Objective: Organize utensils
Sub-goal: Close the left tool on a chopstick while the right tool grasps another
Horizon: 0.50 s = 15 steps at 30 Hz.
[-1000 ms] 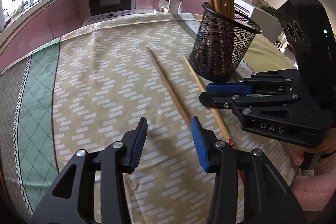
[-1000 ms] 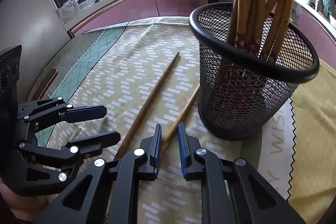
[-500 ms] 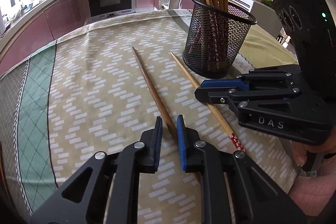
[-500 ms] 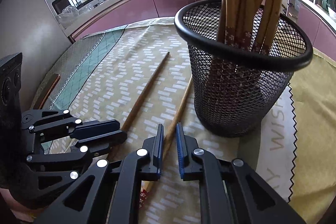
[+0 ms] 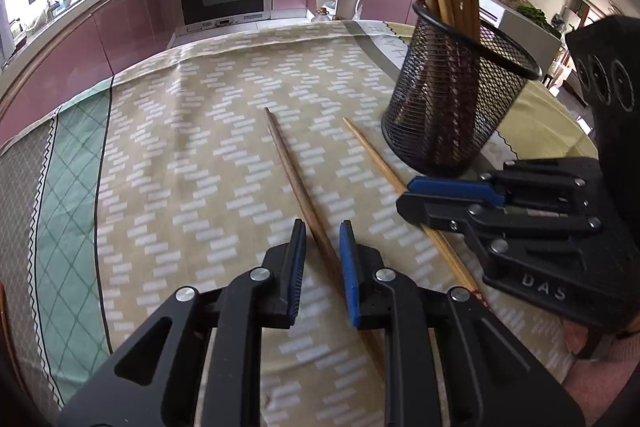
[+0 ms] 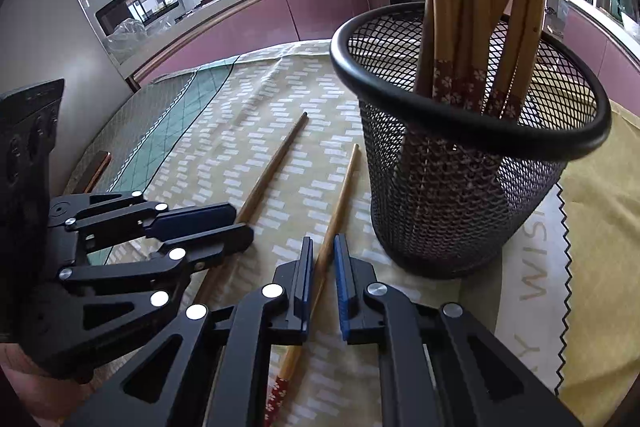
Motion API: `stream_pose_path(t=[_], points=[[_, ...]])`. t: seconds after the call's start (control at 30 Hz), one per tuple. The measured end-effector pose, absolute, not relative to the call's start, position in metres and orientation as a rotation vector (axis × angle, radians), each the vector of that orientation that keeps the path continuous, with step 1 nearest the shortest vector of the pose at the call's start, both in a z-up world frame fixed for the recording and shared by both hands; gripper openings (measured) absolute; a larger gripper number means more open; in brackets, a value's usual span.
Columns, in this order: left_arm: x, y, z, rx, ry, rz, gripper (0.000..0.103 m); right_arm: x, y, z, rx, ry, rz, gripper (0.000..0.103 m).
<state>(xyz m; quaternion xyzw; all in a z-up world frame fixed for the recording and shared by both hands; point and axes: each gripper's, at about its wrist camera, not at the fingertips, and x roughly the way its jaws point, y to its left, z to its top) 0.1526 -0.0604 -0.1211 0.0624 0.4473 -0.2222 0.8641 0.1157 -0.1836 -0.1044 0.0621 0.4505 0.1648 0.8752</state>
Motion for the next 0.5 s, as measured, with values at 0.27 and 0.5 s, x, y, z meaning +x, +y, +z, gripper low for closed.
stream_pose_path(t=[0.27,0.5], points=[[0.142,-0.053,-0.12,0.075,0.947,-0.439,0.01,0.11,-0.192,-0.102,0.196,0.924,0.369,0.005],[0.117,-0.05,-0.12,0.061,0.969,-0.482,0.008,0.098,-0.181,-0.094,0.168,0.918,0.458,0.005]])
